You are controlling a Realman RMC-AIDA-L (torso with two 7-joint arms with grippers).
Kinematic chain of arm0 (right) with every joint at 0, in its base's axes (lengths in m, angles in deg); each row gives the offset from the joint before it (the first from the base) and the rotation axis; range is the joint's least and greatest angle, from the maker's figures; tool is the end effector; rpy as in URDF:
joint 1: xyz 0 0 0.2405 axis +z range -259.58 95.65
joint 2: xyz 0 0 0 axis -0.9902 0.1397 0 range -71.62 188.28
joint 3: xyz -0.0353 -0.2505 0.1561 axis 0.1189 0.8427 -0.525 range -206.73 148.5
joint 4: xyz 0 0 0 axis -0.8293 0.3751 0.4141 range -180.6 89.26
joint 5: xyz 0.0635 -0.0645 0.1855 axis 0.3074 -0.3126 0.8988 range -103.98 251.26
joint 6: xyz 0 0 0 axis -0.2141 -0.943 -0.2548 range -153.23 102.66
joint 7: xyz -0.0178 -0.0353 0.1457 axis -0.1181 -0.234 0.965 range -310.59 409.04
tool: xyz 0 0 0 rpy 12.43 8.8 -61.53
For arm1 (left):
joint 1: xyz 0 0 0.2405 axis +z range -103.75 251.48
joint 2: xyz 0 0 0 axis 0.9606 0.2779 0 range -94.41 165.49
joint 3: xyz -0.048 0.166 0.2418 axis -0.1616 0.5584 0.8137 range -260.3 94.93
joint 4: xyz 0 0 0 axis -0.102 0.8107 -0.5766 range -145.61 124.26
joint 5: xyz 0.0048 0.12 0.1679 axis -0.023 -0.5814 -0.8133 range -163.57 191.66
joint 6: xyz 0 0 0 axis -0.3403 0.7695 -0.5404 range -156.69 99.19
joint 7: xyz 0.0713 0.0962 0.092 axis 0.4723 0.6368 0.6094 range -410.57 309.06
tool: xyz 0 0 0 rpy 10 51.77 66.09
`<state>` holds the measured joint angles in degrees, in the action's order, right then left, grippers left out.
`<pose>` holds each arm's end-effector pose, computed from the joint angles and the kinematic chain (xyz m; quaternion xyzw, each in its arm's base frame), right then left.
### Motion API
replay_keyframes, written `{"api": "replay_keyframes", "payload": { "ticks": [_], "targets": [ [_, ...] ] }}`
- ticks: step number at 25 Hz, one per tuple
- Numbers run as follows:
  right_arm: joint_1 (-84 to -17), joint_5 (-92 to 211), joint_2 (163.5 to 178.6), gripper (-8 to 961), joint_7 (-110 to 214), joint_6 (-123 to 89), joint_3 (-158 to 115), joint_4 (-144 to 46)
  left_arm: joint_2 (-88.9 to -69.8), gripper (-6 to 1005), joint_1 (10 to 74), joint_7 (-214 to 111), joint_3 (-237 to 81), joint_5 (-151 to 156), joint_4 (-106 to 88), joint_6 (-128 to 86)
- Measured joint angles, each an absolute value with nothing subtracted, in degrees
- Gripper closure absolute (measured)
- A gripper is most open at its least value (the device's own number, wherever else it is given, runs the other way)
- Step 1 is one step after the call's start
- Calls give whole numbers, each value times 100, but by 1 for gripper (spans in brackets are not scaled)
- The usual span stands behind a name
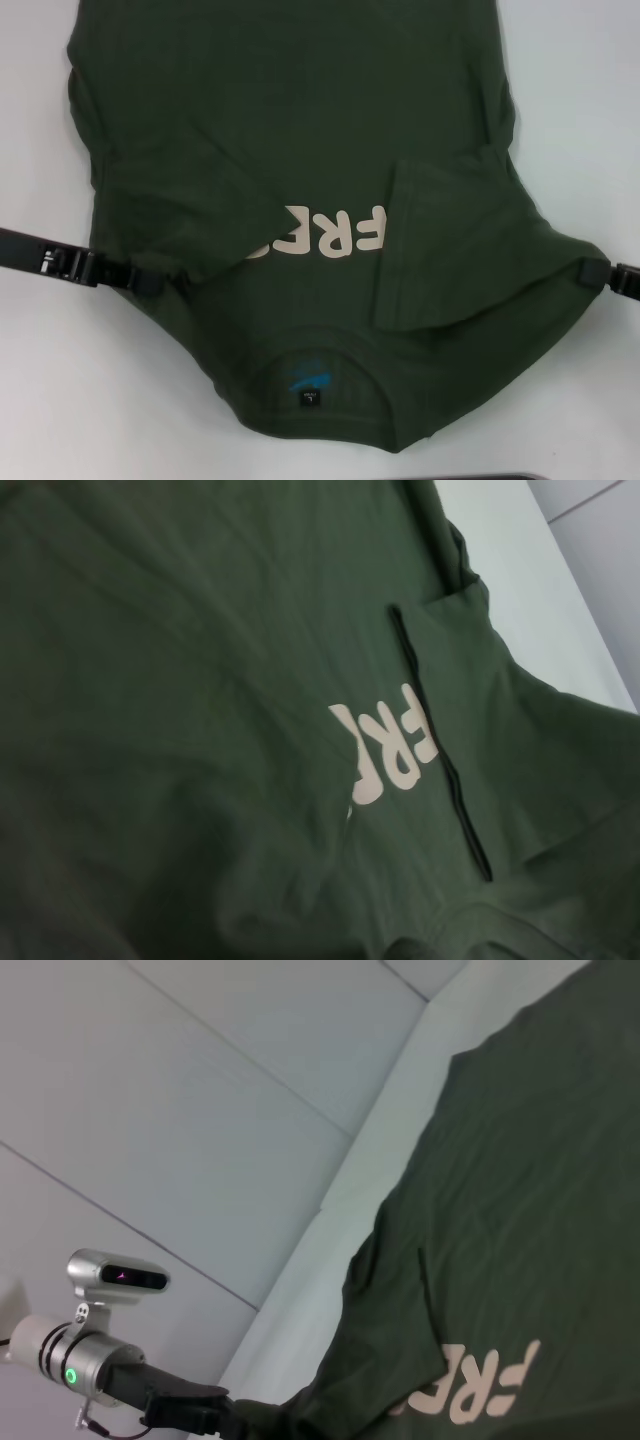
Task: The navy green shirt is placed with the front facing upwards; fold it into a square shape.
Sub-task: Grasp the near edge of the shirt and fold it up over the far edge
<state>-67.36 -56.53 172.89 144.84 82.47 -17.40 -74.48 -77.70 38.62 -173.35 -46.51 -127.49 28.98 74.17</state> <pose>0.3872 0.2112 0.0160 -0.7782 0.5222 0.3402 0.0773 -0.3162 0.3294 0.0080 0.8475 0.5283 0.0433 0.0277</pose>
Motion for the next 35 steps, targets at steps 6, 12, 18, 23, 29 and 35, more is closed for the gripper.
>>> {"api": "replay_keyframes", "payload": {
  "ticks": [6, 12, 18, 23, 29, 35],
  "targets": [
    [-6627, -5624, 17232, 951, 14612, 8179, -1735, -7503, -7781, 934, 3801, -17353, -4636, -12766, 2898, 7347],
    [-6687, -5600, 17213, 951, 14622, 8076, -1760, -7499, -7783, 934, 3808, -17355, -4600, -12781, 2885, 7297],
    [-6752, -5674, 17205, 951, 14666, 7933, -1730, -7472, -7783, 934, 3889, -17354, -4581, -12837, 2873, 7259],
    [-6752, -5792, 17205, 951, 14673, 7917, -1724, -7462, -7744, 934, 4021, -17318, -4576, -12856, 2871, 7249],
    [-6774, -5992, 17200, 952, 14794, 7968, -1725, -7477, -7680, 933, 4240, -17307, -4573, -12859, 2894, 7276],
    [-6864, -6084, 17111, 952, 14984, 8075, -1725, -7509, -7681, 933, 4328, -17184, -4576, -12961, 2903, 7453]
  ]
}}
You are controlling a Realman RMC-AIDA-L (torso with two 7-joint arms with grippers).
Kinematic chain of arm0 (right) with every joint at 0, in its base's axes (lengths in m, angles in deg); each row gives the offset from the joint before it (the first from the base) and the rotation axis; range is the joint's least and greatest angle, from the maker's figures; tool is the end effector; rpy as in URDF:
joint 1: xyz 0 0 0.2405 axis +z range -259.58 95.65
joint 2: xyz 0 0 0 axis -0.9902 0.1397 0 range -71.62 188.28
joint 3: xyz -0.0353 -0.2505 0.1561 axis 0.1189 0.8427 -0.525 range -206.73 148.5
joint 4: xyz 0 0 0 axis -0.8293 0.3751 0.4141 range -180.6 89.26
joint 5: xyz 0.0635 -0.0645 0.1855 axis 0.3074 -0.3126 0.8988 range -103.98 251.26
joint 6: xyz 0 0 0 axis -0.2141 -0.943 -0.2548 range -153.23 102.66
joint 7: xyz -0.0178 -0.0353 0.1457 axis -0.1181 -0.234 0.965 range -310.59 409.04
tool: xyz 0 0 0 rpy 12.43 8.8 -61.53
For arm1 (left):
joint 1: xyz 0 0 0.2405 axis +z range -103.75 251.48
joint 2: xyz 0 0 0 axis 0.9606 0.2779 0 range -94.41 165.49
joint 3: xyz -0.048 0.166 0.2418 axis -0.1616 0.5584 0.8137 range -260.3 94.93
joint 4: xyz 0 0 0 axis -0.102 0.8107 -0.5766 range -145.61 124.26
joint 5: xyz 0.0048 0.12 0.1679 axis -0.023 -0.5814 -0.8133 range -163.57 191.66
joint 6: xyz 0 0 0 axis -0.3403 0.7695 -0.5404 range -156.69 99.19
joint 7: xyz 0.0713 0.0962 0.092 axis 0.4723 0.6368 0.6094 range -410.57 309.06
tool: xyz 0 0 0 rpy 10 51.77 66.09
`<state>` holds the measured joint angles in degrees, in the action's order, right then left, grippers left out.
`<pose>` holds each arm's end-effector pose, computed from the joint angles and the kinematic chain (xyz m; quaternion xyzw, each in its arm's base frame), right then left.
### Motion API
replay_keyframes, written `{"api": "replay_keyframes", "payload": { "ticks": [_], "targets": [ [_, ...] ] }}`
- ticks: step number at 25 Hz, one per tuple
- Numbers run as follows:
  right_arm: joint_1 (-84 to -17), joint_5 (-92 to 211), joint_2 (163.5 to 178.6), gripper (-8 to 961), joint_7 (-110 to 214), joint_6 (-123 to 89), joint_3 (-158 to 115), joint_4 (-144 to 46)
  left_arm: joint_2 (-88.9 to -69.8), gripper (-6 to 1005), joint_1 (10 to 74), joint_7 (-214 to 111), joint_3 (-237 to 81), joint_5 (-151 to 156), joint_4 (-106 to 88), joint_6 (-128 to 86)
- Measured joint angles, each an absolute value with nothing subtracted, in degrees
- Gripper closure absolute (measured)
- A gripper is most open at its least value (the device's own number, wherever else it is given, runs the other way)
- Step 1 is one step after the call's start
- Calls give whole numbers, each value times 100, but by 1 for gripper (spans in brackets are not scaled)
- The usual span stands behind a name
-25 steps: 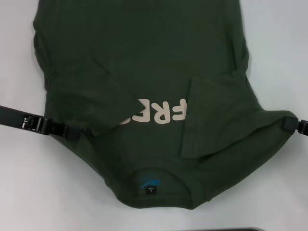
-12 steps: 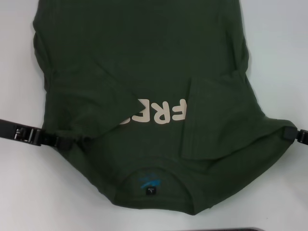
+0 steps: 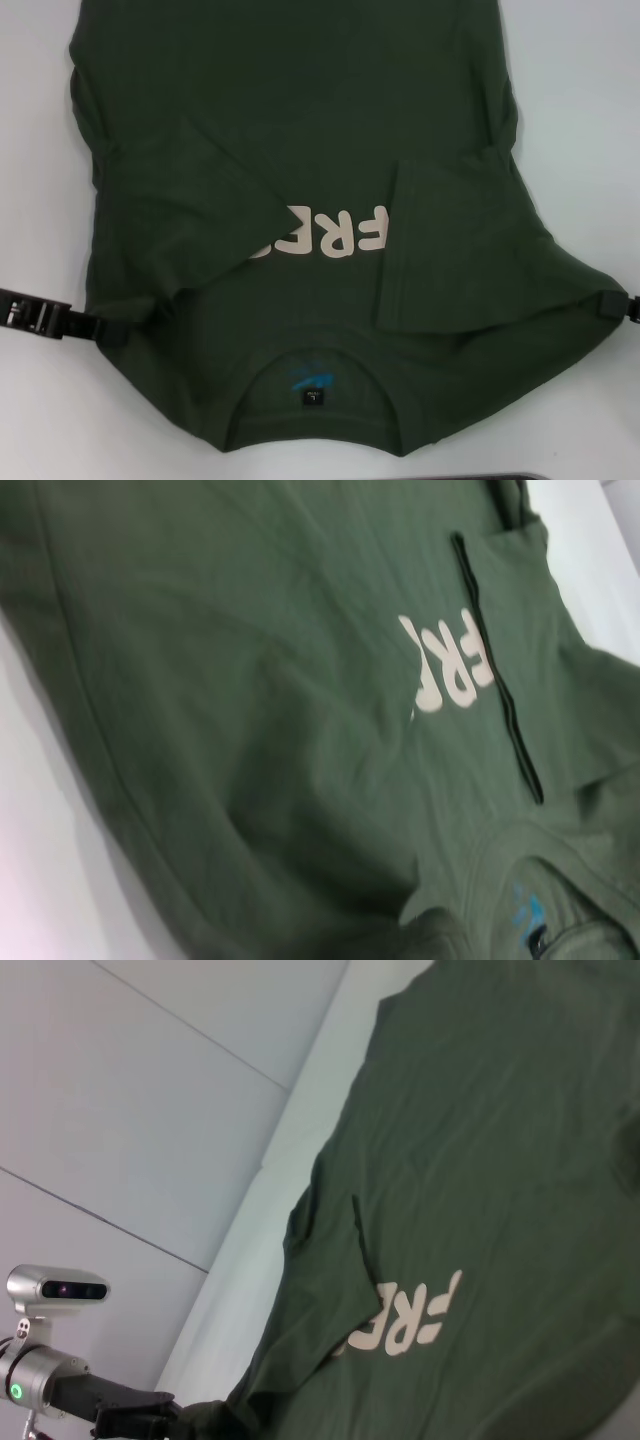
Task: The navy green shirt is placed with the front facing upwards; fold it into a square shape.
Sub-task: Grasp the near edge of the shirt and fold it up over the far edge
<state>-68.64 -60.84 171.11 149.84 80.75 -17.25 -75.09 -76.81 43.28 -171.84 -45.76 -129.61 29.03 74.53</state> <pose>0.4064 0.1987 0.0239 -0.7581 0.5775 0.2936 0.0744 -0.3487 0.2999 0.0139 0.8329 0.5526 0.0179 0.0247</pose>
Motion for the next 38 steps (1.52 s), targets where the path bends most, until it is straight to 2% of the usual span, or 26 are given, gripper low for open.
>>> {"api": "replay_keyframes", "payload": {
  "ticks": [10, 38],
  "targets": [
    [-7073, -6255, 17019, 952, 15116, 8097, -1742, -7520, -7678, 933, 4364, -17131, -4524, -13133, 2906, 7566],
    [-6976, -6361, 17041, 952, 15004, 8073, -1771, -7499, -7653, 933, 4389, -17048, -4580, -13191, 2908, 7594]
  ]
}}
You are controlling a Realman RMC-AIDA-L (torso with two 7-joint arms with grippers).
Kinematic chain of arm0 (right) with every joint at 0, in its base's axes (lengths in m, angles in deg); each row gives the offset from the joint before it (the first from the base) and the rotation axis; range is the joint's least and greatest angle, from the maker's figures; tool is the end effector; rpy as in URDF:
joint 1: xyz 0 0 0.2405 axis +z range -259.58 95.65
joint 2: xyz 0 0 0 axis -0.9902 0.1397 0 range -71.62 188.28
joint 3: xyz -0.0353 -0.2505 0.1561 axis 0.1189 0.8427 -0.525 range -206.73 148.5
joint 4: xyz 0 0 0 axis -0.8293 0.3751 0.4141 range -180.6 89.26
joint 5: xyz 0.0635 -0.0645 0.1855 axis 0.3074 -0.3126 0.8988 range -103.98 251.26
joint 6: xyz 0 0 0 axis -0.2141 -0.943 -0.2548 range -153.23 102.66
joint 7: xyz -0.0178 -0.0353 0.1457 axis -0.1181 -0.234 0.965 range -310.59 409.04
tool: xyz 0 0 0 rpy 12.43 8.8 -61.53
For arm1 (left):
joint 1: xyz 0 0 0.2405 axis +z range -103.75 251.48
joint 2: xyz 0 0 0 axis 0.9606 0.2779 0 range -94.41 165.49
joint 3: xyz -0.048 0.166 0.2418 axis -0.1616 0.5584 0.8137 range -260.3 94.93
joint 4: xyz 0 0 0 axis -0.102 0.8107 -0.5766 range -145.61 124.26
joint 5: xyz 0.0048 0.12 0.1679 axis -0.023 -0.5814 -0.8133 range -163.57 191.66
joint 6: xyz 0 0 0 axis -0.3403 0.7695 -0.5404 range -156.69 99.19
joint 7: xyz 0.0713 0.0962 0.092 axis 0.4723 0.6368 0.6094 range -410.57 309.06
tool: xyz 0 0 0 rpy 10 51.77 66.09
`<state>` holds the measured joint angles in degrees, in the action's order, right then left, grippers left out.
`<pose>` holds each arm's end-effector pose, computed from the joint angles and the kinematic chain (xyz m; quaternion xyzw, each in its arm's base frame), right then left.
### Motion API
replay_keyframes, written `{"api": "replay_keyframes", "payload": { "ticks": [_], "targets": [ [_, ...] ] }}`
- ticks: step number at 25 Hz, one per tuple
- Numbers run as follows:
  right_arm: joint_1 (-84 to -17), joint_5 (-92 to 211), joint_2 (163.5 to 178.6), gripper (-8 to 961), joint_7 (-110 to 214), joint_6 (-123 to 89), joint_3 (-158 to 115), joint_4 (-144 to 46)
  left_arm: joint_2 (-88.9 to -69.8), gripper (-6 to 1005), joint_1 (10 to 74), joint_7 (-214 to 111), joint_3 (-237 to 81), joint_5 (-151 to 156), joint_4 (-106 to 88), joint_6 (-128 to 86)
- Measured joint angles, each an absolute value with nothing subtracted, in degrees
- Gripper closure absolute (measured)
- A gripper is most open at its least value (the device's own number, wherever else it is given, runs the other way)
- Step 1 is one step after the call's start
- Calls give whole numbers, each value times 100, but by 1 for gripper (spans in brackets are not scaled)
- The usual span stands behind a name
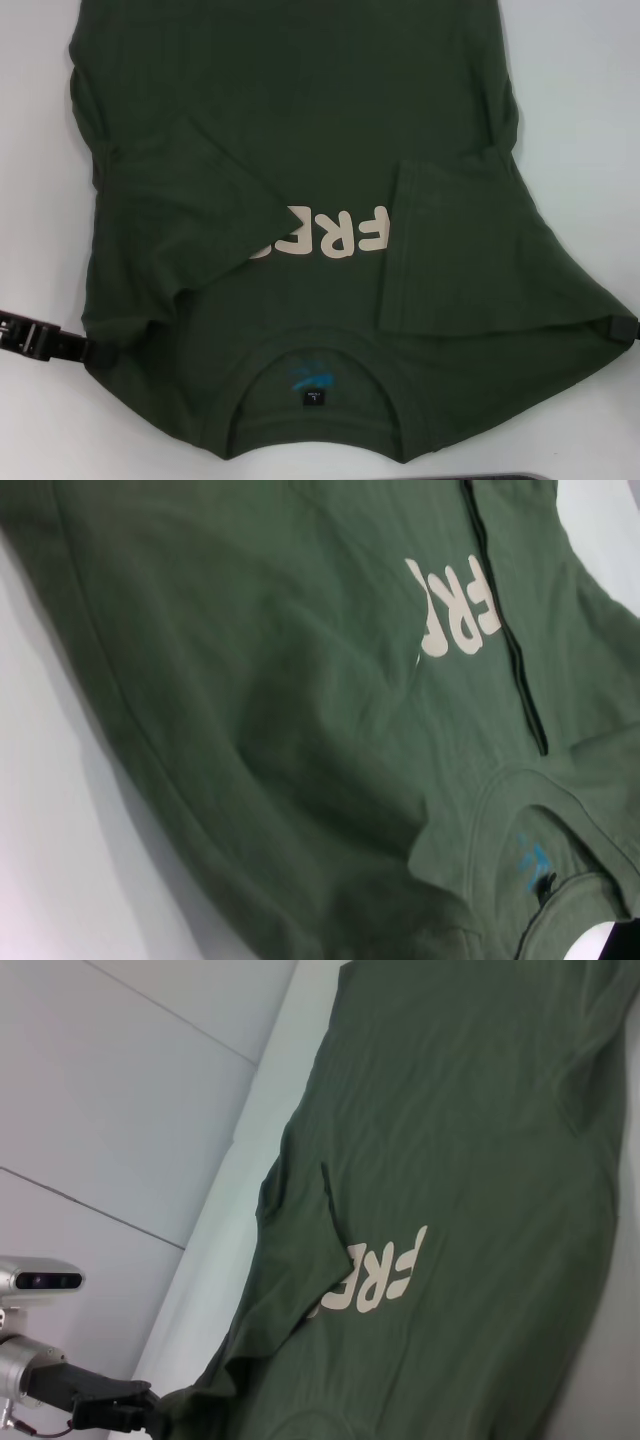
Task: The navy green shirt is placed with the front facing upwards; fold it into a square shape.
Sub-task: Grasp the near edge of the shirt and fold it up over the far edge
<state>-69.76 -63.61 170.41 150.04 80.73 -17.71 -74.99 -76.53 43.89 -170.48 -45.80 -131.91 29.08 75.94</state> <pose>0.4151 0.1861 0.0259 -0.7535 0.5938 0.2730 0.0714 -0.3553 0.2904 0.0164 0.8341 0.5505 -0.0014 0.0353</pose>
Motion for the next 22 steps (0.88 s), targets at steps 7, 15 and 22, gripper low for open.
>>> {"api": "replay_keyframes", "payload": {
  "ticks": [7, 15, 22],
  "targets": [
    [-6902, -6351, 17046, 952, 14923, 7978, -1865, -7467, -7663, 933, 4350, -17027, -4674, -13161, 2913, 7495],
    [-6766, -6339, 17047, 953, 14912, 7964, -1986, -7508, -7694, 933, 4240, -17002, -4985, -13139, 2914, 7449],
    [-6621, -6338, 17017, 953, 14912, 7920, -2007, -7517, -7704, 933, 4128, -16978, -5241, -13107, 2914, 7410]
  ]
}}
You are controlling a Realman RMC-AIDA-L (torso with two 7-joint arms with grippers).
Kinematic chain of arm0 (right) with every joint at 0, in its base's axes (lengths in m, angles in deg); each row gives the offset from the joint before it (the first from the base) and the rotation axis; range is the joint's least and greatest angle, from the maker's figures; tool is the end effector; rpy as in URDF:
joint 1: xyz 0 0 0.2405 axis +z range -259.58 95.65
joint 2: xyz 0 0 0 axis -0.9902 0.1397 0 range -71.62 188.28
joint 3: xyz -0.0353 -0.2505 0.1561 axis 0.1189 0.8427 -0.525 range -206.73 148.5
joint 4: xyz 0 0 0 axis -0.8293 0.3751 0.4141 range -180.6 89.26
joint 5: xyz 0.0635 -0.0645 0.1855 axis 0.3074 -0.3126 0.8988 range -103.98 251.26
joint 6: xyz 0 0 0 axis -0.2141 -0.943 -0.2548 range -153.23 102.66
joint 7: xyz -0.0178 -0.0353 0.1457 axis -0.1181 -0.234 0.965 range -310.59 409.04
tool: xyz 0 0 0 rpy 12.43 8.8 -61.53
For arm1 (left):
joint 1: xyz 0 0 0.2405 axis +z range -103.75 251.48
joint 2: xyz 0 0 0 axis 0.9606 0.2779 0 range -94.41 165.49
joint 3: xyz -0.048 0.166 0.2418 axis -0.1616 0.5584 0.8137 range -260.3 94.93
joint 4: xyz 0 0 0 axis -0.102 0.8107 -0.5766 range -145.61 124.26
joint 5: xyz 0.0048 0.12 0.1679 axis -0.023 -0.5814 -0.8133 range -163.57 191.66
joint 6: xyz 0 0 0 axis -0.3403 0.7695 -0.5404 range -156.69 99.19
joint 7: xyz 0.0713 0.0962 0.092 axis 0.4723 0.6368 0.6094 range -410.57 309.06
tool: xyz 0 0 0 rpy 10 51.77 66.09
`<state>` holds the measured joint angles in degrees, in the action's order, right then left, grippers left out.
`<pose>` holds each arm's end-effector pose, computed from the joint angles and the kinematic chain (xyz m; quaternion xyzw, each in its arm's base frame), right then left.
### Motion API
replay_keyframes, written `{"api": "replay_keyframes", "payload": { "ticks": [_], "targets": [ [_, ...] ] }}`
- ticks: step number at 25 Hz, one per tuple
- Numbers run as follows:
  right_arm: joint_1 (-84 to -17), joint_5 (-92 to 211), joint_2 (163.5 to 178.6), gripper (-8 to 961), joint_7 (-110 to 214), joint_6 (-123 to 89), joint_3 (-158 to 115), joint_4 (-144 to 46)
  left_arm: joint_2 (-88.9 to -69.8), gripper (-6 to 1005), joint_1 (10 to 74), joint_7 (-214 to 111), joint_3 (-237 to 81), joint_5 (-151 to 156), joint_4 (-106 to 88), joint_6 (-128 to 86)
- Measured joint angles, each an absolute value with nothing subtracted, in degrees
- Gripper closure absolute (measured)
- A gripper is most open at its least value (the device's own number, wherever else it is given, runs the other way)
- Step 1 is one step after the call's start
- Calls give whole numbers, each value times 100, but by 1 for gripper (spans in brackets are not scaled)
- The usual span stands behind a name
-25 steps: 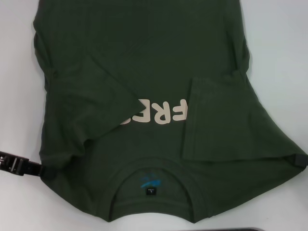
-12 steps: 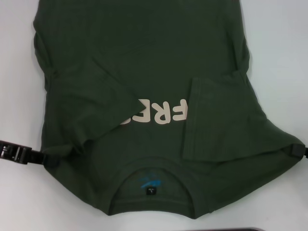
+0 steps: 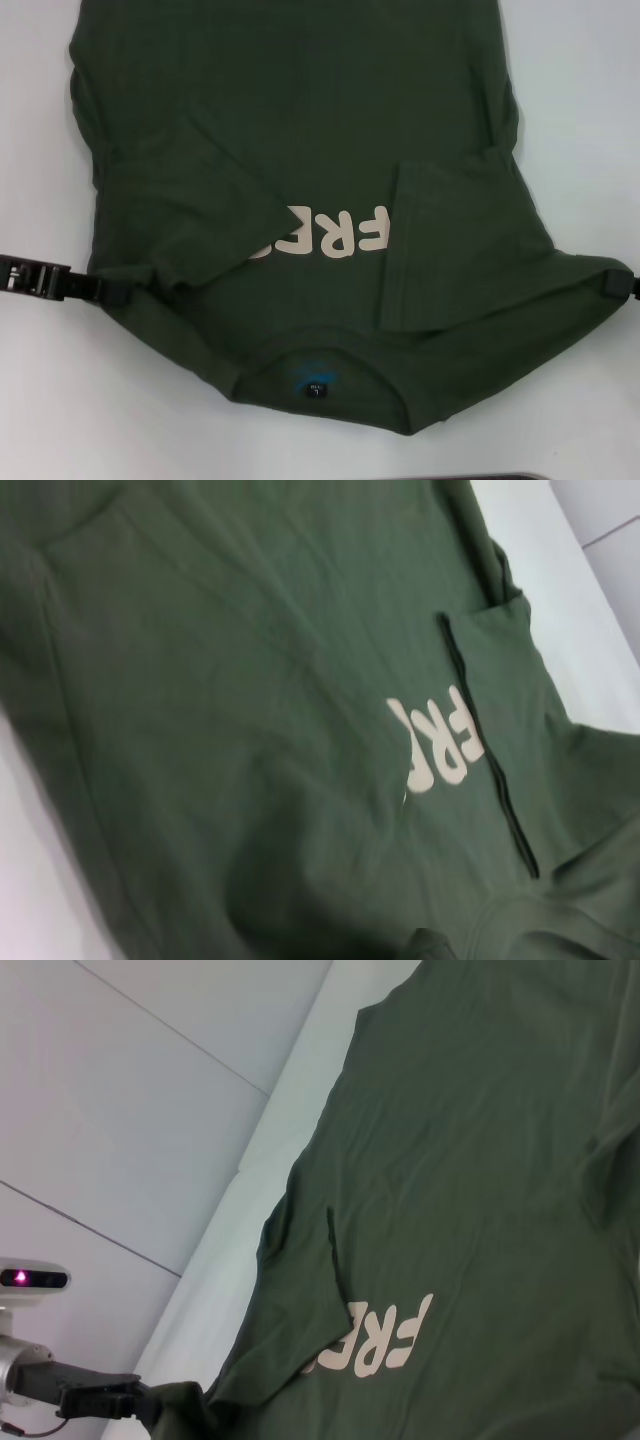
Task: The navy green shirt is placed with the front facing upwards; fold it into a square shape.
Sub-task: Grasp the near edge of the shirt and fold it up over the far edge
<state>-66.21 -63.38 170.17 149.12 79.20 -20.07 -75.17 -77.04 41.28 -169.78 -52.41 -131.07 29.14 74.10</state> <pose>0.4083 0.2158 0.0319 -0.7680 0.5672 0.2823 0.0937 -0.3419 0.3155 0.0208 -0.8387 -0.5418 -0.0547 0.0008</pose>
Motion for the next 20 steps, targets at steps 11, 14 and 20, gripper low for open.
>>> {"api": "replay_keyframes", "payload": {
  "ticks": [11, 14, 20],
  "targets": [
    [-6411, -6338, 16990, 952, 14913, 7725, -1971, -7516, -7729, 934, 3964, -17026, -5264, -12942, 2862, 7214],
    [-6351, -6338, 17015, 951, 14914, 7692, -1966, -7514, -7730, 934, 3935, -17040, -5263, -12934, 2861, 7179],
    [-6214, -6338, 17002, 952, 14929, 7666, -1962, -7519, -7730, 933, 3885, -17058, -5269, -12802, 2853, 7120]
  ]
}}
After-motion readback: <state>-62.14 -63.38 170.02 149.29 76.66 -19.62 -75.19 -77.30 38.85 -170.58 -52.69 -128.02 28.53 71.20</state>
